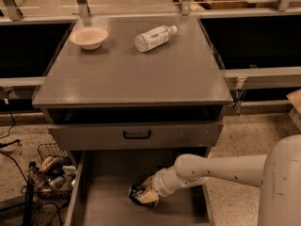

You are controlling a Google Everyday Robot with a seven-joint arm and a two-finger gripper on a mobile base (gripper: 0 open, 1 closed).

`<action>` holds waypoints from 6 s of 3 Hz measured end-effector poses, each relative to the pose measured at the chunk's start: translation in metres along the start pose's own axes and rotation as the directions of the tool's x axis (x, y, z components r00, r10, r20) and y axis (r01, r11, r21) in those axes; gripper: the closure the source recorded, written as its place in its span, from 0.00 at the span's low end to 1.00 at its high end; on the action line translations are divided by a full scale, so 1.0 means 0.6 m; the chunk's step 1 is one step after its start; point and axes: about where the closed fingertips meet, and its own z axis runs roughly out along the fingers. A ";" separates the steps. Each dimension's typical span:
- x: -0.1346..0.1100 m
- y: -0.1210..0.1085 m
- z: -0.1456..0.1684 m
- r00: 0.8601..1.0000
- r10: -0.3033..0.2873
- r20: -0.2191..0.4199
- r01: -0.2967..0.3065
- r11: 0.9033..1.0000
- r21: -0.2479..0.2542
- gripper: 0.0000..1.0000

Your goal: Pick pepsi can from middle drawer and place on counter

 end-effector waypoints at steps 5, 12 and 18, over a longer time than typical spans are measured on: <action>-0.117 0.086 -0.236 0.986 -0.167 -0.021 0.168 0.963 0.213 1.00; -0.229 0.031 -0.610 0.979 -0.170 -0.109 0.201 0.758 0.620 1.00; -0.425 -0.055 -0.757 0.935 -0.307 -0.179 0.338 0.614 0.713 1.00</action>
Offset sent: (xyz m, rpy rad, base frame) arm -0.0193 -0.0012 0.0872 -0.0354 -0.1061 0.0532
